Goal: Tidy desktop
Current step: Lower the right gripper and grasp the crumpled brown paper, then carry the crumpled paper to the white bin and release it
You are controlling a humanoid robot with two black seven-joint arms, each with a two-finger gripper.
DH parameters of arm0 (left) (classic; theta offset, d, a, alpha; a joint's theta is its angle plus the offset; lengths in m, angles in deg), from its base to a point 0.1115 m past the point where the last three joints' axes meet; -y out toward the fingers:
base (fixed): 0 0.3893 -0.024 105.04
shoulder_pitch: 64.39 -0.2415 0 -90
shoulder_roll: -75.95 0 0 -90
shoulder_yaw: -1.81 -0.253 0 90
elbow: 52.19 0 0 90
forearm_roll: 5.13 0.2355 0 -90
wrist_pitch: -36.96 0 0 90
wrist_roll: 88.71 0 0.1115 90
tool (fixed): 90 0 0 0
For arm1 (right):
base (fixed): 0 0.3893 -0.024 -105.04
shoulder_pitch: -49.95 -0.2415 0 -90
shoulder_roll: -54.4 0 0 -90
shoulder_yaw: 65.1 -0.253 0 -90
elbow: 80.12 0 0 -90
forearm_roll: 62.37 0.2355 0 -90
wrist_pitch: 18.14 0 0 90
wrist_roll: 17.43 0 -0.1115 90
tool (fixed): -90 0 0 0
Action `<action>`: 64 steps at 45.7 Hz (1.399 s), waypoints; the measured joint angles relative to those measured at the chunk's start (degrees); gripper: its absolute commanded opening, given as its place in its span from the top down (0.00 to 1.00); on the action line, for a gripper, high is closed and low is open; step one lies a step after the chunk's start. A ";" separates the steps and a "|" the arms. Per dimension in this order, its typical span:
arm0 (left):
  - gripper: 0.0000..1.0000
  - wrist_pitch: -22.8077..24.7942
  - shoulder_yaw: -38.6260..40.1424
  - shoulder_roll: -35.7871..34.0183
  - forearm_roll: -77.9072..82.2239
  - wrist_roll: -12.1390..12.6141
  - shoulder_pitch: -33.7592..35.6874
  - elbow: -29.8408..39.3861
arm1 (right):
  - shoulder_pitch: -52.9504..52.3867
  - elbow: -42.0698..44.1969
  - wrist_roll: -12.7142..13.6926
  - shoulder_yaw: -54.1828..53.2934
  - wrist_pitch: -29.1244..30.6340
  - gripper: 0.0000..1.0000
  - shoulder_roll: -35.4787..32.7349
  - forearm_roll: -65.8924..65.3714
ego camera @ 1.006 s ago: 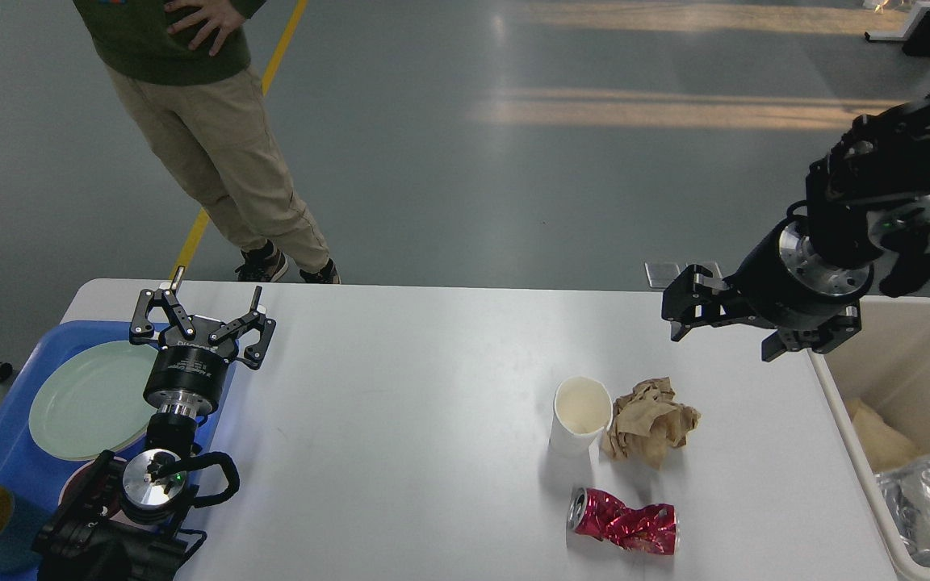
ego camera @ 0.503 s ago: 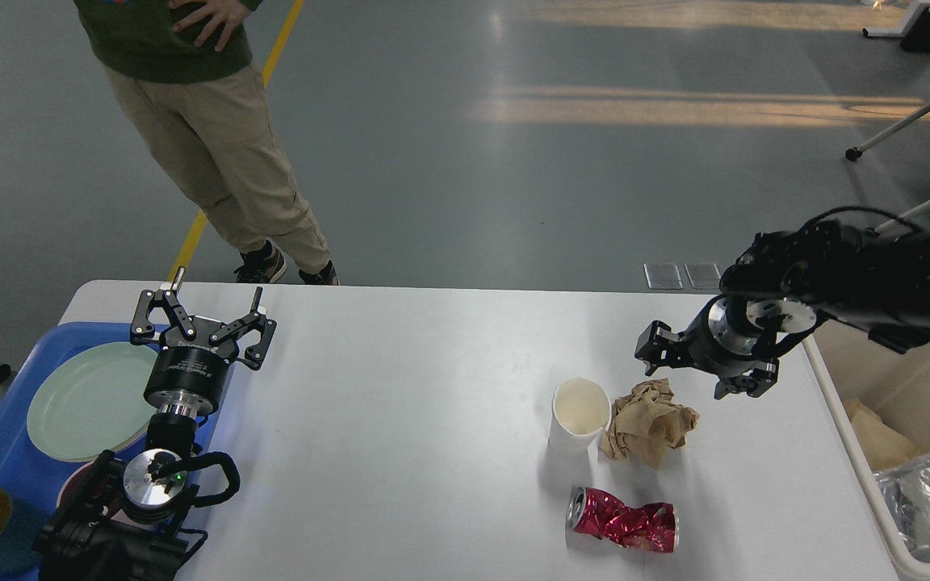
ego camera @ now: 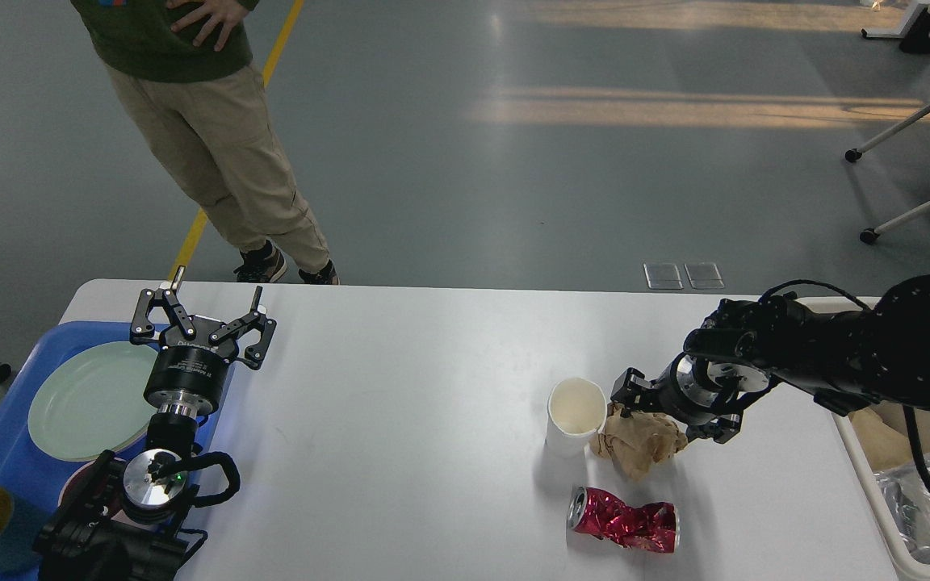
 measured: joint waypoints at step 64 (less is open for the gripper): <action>0.04 0.00 0.00 0.00 0.00 0.00 0.00 0.00 | -30.96 -30.00 2.13 9.97 4.61 1.00 -11.45 0.29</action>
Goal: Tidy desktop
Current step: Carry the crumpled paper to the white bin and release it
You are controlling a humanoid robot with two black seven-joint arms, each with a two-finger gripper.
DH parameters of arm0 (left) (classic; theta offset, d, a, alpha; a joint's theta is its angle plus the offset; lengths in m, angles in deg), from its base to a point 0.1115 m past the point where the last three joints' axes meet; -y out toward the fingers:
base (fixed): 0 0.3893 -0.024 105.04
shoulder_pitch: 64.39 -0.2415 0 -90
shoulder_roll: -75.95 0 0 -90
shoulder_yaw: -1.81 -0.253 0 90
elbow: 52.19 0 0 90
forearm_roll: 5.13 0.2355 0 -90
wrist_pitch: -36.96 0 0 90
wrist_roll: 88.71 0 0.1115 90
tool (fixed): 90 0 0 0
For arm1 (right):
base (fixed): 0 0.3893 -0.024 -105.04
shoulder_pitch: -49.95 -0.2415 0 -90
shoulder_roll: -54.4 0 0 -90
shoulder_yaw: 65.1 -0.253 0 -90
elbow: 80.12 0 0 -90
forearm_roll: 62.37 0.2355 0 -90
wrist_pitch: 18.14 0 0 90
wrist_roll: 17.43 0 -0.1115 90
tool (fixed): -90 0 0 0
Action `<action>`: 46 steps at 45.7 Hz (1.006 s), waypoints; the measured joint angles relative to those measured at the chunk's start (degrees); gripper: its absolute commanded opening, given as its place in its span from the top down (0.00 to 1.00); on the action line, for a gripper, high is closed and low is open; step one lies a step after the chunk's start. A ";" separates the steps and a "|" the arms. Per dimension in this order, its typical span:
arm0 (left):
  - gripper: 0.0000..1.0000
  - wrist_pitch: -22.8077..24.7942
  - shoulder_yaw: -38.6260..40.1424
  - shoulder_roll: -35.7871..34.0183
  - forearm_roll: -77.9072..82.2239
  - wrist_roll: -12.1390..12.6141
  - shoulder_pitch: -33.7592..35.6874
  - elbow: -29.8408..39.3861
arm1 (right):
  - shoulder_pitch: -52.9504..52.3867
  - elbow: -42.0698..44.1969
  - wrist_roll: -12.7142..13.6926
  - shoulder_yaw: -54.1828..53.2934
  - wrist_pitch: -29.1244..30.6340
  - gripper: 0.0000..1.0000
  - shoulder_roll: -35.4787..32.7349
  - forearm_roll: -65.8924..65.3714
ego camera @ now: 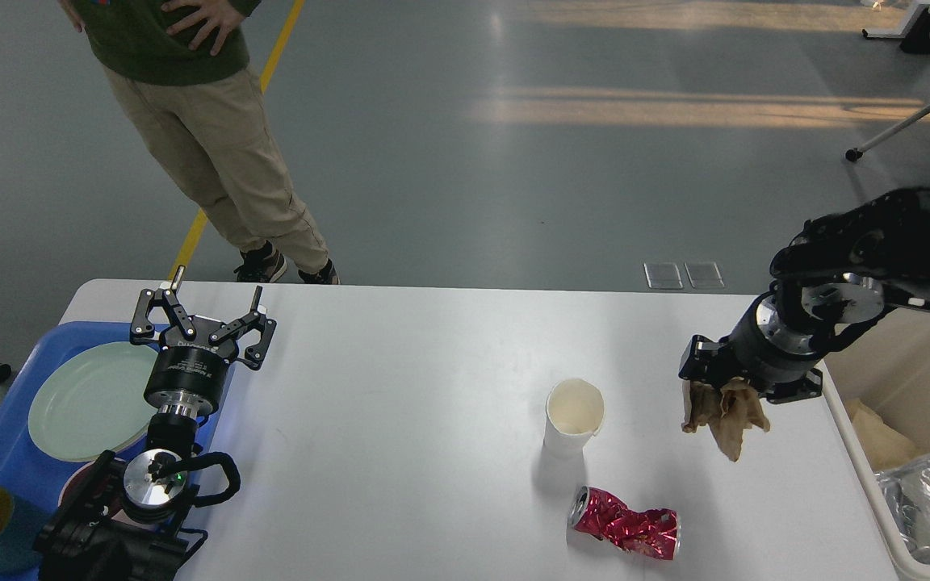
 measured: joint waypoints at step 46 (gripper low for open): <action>0.04 -0.09 0.00 0.00 0.00 0.00 -0.01 -0.01 | 16.04 13.89 0.07 4.82 -9.31 1.00 -23.27 -7.45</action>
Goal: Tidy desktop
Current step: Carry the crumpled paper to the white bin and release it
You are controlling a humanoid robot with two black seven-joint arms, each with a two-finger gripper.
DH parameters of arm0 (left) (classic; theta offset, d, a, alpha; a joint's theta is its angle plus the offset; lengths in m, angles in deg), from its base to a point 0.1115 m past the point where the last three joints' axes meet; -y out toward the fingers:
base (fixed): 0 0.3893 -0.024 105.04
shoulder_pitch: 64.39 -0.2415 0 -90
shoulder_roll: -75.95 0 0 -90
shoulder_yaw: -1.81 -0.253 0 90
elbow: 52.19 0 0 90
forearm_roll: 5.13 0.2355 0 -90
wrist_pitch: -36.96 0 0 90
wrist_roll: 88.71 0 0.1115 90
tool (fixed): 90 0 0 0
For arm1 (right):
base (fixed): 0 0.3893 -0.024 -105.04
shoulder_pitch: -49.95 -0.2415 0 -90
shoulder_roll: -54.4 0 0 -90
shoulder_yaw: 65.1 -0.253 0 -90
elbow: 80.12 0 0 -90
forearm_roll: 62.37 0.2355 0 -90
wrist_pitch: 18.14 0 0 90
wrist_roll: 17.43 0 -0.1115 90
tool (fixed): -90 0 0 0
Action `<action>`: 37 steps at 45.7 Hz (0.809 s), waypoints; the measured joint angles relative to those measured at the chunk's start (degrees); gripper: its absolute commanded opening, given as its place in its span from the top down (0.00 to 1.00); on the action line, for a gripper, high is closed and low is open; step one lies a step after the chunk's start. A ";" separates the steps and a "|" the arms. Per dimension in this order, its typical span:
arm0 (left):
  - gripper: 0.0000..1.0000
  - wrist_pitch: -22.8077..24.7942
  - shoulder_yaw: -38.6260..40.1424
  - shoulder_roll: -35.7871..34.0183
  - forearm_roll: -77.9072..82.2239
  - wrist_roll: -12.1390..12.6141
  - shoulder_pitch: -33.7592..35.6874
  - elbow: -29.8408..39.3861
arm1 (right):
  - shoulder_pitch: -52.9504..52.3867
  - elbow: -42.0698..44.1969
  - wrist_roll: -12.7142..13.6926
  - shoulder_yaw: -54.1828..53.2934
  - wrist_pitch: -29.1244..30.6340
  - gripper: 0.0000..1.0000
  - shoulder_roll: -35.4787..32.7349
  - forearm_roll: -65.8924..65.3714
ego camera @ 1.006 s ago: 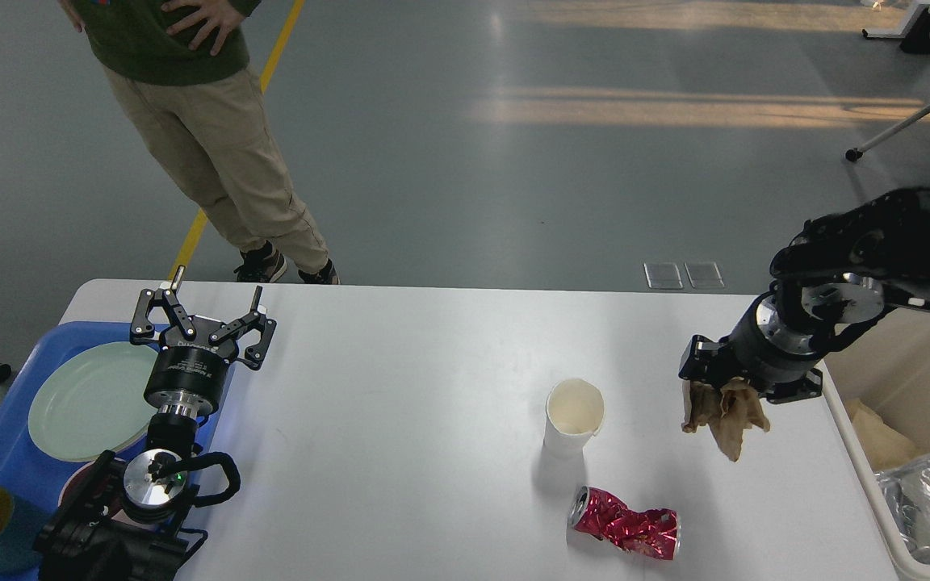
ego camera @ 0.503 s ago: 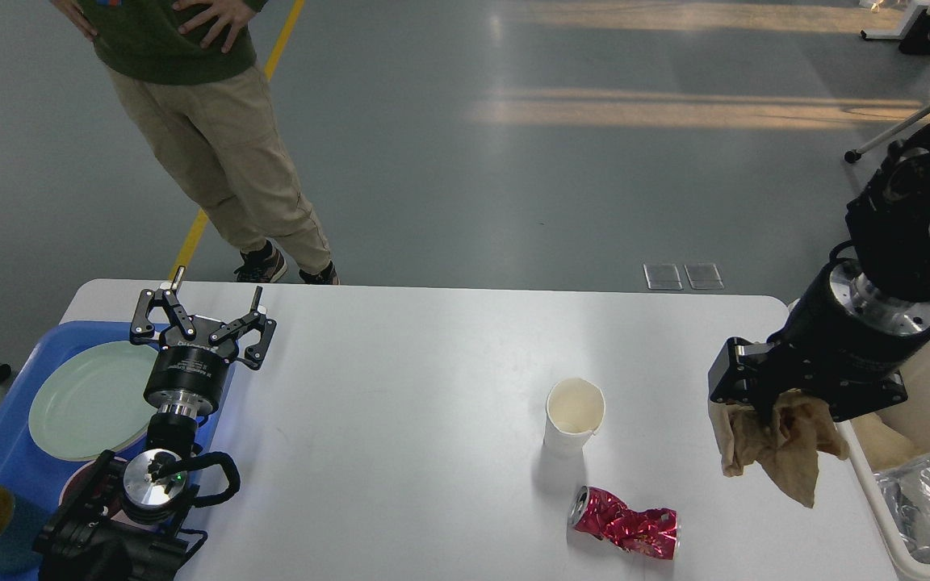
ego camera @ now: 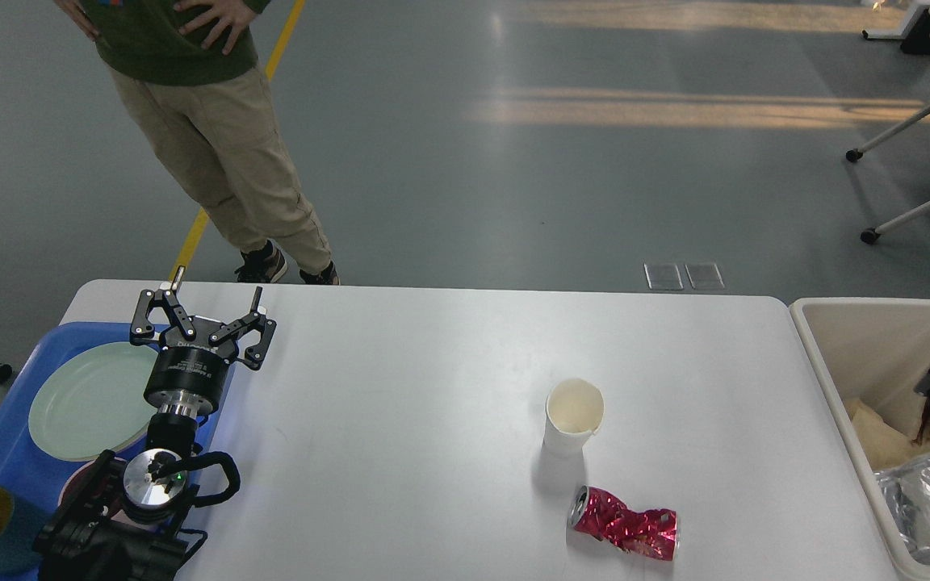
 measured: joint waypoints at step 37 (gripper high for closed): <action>0.04 0.02 0.00 0.00 0.00 0.00 -0.01 0.00 | 59.40 64.14 0.29 -18.84 -11.28 0.19 25.14 1.27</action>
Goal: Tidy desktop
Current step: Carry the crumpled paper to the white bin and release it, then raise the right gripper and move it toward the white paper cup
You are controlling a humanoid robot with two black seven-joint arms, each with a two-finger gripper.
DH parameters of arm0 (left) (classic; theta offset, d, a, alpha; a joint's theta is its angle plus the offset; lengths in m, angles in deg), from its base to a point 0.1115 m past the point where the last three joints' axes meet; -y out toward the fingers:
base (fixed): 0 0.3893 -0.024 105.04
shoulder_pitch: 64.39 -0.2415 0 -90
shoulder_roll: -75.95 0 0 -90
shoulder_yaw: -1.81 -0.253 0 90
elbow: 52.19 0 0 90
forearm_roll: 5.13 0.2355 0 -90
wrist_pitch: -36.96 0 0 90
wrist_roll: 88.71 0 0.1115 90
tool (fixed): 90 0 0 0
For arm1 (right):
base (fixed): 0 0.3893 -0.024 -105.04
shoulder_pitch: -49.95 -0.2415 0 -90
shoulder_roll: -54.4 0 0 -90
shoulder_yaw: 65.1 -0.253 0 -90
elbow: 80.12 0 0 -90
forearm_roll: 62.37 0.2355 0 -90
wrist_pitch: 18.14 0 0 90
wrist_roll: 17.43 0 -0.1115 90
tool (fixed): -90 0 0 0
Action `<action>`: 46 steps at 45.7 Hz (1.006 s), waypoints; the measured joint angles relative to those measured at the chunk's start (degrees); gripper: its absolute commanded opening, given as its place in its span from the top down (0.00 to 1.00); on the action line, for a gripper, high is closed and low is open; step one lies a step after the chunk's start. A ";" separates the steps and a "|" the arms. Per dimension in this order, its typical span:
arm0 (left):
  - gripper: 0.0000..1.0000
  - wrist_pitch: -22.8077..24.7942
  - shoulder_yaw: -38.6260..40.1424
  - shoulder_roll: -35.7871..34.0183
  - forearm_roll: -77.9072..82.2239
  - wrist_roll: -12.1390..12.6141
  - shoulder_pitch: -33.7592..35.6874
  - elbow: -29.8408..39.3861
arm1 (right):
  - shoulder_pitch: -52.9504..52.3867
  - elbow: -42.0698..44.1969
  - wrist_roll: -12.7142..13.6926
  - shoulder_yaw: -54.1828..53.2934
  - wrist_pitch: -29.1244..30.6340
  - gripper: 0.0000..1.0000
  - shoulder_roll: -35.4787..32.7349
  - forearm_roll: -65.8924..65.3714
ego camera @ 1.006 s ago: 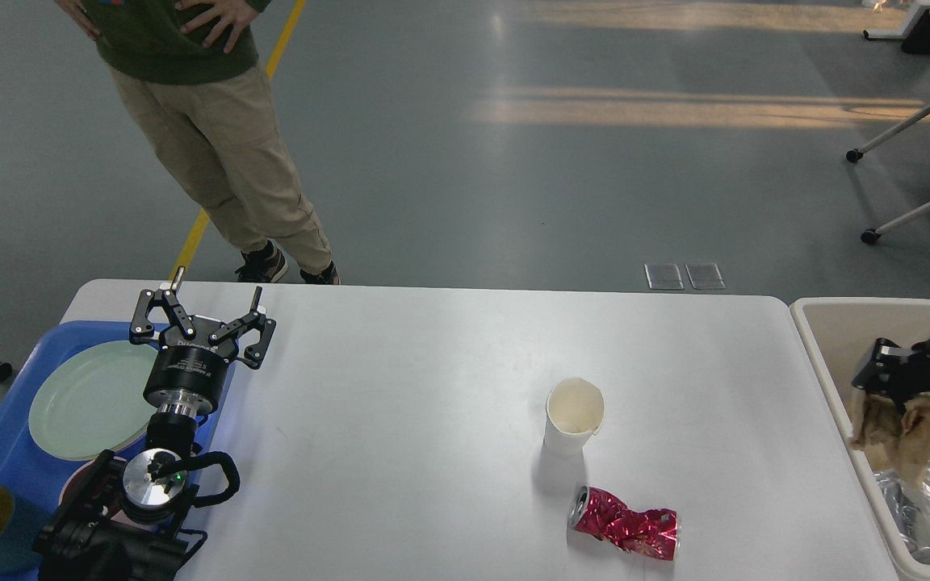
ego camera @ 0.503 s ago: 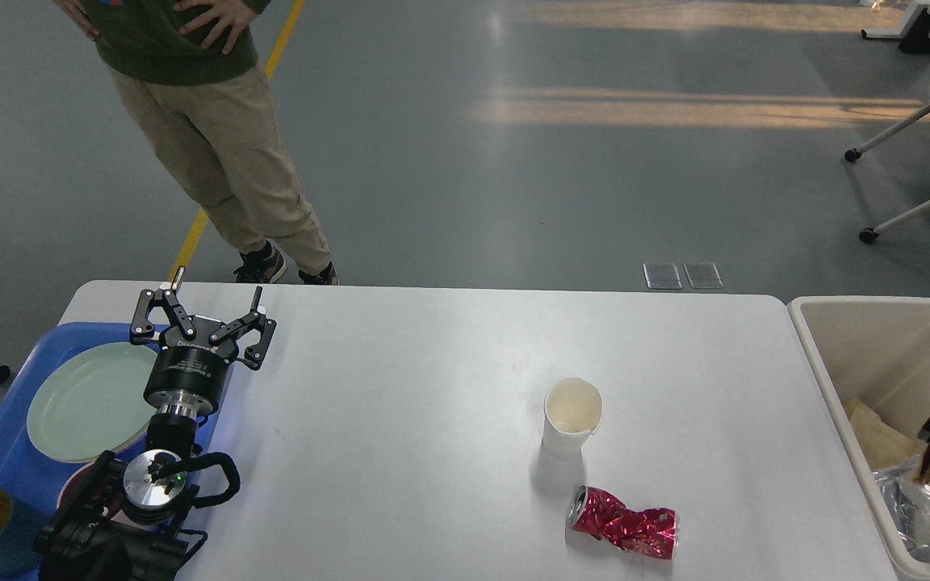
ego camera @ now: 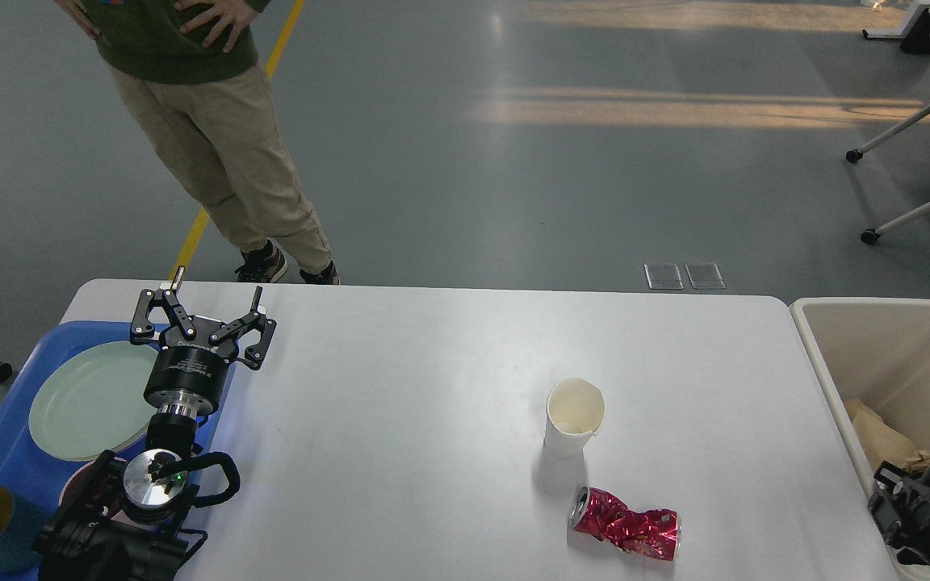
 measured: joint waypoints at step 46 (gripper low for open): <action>0.04 0.00 0.00 0.00 -0.01 0.00 0.06 0.00 | -54.04 -56.79 -0.71 13.55 15.76 0.00 -11.90 -6.62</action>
